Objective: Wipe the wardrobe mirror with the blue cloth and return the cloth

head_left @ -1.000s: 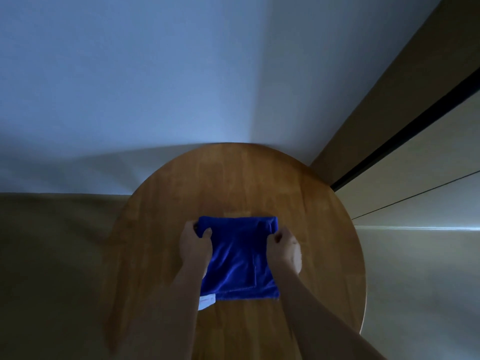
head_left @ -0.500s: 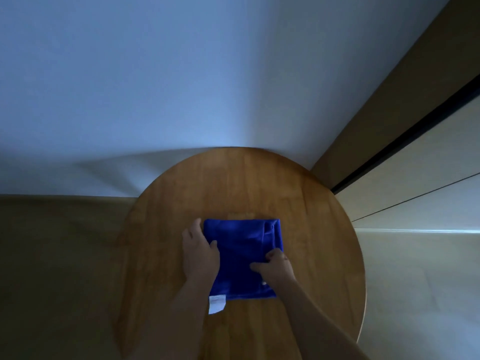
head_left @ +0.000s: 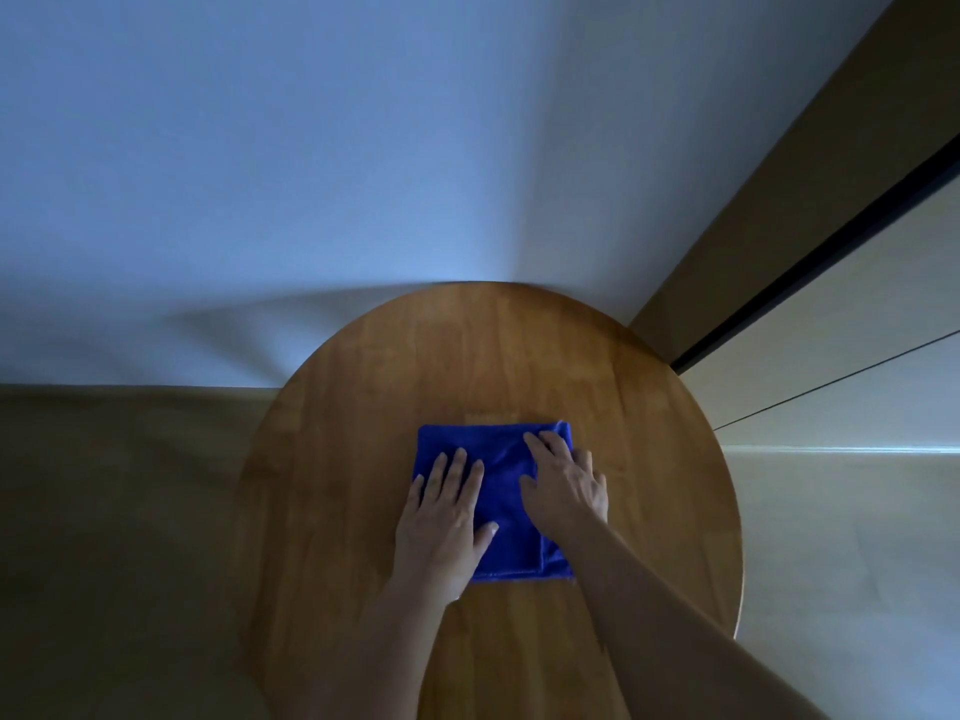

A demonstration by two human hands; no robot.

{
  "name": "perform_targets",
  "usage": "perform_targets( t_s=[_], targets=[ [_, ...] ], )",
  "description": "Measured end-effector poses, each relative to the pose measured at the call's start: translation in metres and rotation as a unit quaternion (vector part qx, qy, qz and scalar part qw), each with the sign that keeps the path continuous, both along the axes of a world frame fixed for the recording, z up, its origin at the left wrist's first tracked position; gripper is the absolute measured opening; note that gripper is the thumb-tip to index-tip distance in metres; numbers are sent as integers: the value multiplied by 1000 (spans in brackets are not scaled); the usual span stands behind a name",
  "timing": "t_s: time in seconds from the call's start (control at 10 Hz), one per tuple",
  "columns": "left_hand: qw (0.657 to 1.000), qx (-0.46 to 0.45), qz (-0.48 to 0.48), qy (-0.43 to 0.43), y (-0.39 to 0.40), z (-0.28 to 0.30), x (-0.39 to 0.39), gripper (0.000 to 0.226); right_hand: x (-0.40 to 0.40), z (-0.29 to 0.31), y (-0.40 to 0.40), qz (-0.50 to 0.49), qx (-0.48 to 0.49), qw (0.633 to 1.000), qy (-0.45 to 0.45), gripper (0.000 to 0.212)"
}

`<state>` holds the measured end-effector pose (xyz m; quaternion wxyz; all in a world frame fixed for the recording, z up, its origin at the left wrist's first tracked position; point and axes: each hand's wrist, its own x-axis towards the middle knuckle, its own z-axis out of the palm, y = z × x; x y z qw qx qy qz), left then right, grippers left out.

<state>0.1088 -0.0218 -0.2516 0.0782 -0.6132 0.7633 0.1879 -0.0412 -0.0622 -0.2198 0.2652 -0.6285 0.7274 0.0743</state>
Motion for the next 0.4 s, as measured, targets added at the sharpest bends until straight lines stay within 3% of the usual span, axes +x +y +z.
perform_targets(
  t_s=[0.2, 0.4],
  targets=[
    [998, 8, 46, 37, -10, 23, 13, 64, -13, 17, 16, 30, -3, 1000, 3, 62],
    [995, 24, 85, 37, -11, 54, 19, 65, -28, 55, 22, 20, -37, 999, -23, 55]
  ],
)
